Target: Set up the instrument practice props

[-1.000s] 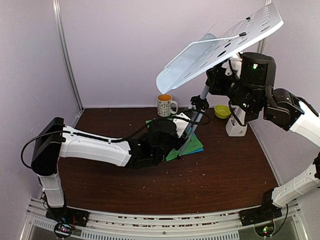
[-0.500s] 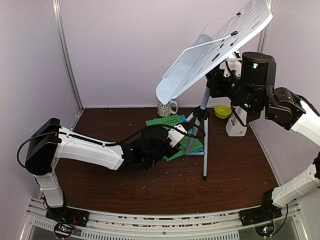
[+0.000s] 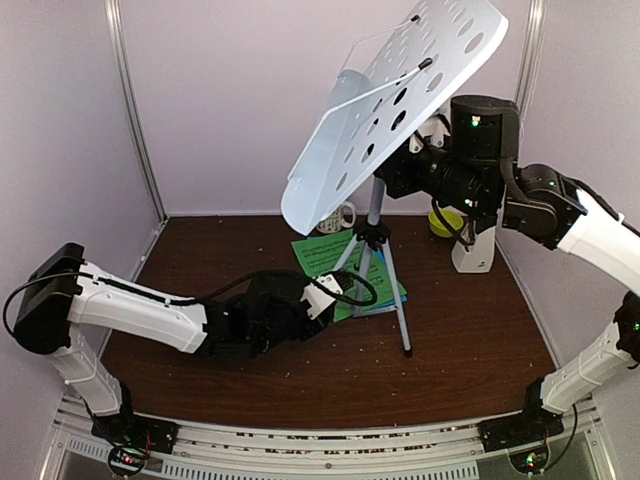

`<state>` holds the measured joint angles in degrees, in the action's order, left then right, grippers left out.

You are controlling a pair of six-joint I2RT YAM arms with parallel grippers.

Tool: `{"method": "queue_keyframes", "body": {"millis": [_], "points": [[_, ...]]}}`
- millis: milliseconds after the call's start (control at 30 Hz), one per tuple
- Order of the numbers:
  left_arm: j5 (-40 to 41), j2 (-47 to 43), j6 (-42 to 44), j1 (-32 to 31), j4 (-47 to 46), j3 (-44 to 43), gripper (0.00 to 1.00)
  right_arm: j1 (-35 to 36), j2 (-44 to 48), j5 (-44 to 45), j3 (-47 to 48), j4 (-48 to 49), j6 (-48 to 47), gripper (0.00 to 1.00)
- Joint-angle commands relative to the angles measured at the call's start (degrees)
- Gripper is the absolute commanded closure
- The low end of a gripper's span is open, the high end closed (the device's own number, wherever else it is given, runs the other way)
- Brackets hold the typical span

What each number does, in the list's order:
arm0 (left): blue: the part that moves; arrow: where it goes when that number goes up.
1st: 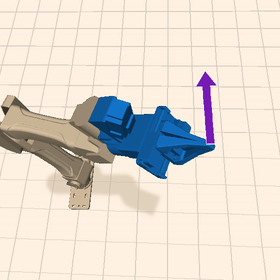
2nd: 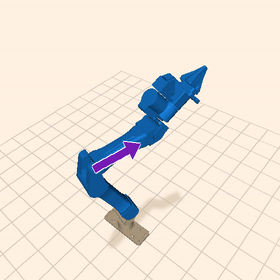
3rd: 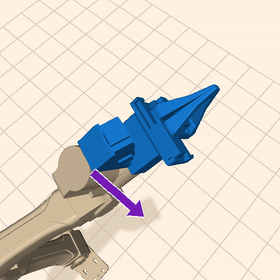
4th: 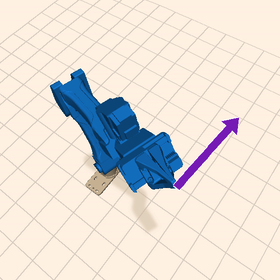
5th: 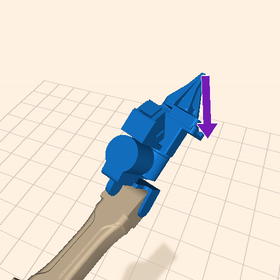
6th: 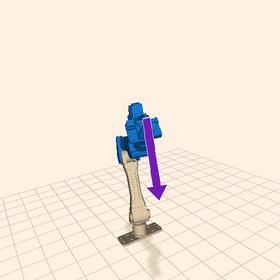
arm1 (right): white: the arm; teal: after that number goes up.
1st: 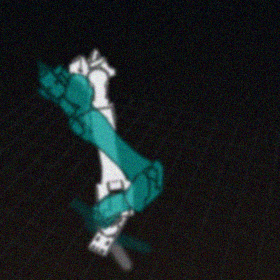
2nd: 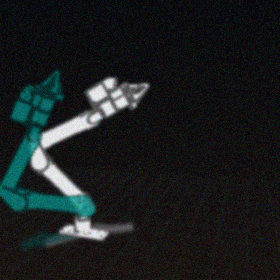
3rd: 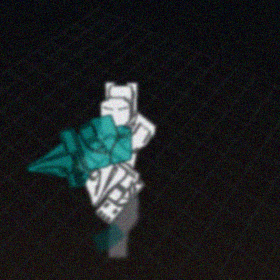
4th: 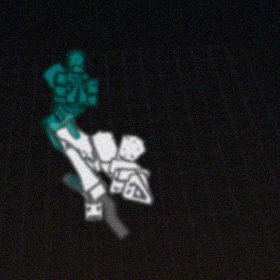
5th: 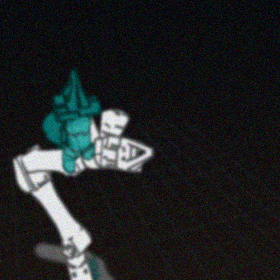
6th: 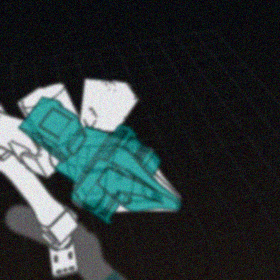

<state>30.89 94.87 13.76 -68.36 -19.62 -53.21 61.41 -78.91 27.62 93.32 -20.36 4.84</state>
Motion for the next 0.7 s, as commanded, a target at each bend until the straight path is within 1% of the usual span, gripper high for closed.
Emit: {"method": "queue_keyframes", "body": {"millis": [0,133,233,333,400,467,500,533,567,600,667], "points": [[-3.38,-5.16,-3.13,-0.28,-5.08,6.41,0.45,-0.32,3.08,-2.72,7.4,16.33,-0.36,1.0],[-5.12,-7.67,-6.15,-0.26,-8.53,11.98,0.38,-1.43,3.26,-6.47,7.75,16.51,-0.05,1.0],[-8.13,-10.8,-8.57,-0.2,-12.68,16.88,0.33,-2.54,3.62,-9.92,7.89,16.55,-0.16,1.0],[-13.45,-15.48,-9.91,-0.15,-15.46,21.02,0.29,-3.67,3.63,-13.72,8.71,16.02,-0.73,1.0],[-17.51,-18.02,-10.82,0.02,-15.04,22.18,0.27,-4.48,3.4,-17.28,9.73,15.32,-0.71,1.0],[-23.39,-20.1,-12.3,0.72,-13.25,22.13,0.27,-5.6,2.97,-19.41,11.04,13.98,-0.61,1.0],[-25.75,-20.95,-12.61,0.8,-11.9,21.65,0.23,-5.84,2.78,-20.19,11.43,13.54,-0.57,1.0],[-28.0,-21.56,-12.68,0.81,-10.34,21.07,0.13,-6.25,2.7,-20.58,11.58,13.36,-0.54,1.0],[-29.81,-22.05,-12.82,0.85,-9.03,20.56,0.05,-6.85,2.71,-21.36,11.55,13.32,-0.49,1.0],[-30.92,-22.53,-13.42,0.81,-8.15,20.28,0.03,-7.2,2.68,-22.19,11.61,13.33,-0.39,1.0],[-32.17,-24.28,-15.59,1.05,-9.4,21.66,0.02,-8.03,2.63,-24.75,11.66,13.41,-0.37,1.0]]}}
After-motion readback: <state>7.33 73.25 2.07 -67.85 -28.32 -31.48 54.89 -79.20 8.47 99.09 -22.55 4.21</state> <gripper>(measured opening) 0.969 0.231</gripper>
